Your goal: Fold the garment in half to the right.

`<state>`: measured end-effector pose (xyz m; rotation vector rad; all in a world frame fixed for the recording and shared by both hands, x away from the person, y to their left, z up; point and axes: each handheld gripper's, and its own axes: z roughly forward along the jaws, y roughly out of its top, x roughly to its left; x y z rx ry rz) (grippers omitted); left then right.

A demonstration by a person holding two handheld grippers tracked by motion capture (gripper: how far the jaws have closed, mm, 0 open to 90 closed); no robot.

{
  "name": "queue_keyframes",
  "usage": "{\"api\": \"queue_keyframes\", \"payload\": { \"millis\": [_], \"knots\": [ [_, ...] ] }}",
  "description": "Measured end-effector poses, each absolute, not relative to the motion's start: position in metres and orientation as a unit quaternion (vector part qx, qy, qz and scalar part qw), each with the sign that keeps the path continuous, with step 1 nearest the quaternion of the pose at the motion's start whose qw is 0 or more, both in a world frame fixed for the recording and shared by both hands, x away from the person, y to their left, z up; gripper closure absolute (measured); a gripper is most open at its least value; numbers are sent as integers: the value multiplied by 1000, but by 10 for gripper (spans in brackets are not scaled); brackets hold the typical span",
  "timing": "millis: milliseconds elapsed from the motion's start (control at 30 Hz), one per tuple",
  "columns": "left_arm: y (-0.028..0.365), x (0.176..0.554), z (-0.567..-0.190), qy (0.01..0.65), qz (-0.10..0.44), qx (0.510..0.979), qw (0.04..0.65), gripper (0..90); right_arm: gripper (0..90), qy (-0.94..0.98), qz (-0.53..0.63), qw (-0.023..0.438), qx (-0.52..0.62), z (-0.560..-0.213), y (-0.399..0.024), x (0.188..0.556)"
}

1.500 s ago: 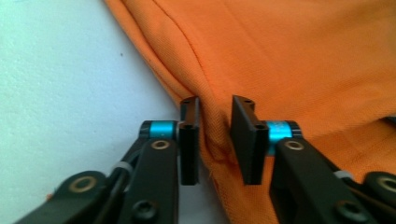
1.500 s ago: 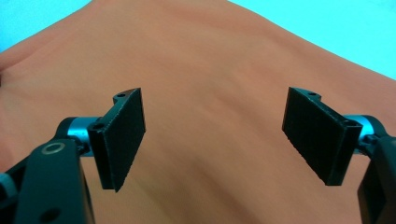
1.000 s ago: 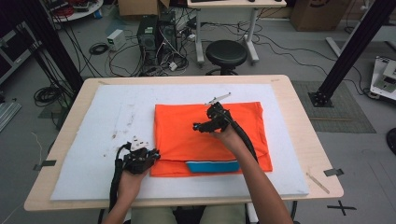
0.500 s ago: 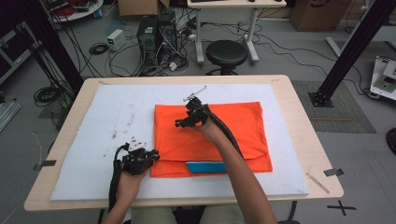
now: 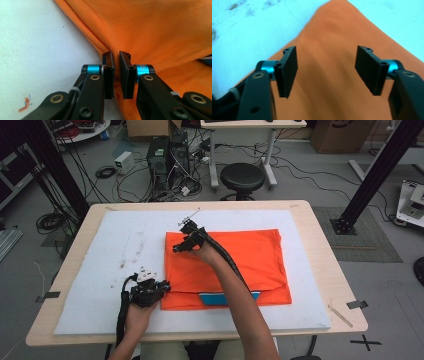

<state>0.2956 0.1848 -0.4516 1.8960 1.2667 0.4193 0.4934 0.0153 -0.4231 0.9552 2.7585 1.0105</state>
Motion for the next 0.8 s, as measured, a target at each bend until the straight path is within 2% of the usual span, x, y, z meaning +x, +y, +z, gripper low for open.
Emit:
{"api": "queue_keyframes", "payload": {
  "millis": [233, 400, 500, 700, 800],
  "knots": [
    [186, 296, -452, 501, 164, 749, 402, 822, 425, 903, 305, 30, 301, -429, 41, 497],
    [186, 296, -452, 501, 163, 749, 402, 819, 509, 911, 290, 43, 292, -431, 52, 497],
    [186, 296, -452, 500, 163, 750, 401, 818, 512, 920, 270, 63, 277, -433, 62, 493],
    [186, 297, -453, 501, 164, 748, 403, 817, 542, 930, 238, 74, 271, -430, 71, 495],
    [186, 297, -453, 501, 165, 748, 404, 816, 663, 928, 234, 75, 280, -429, 72, 496]
  ]
}}
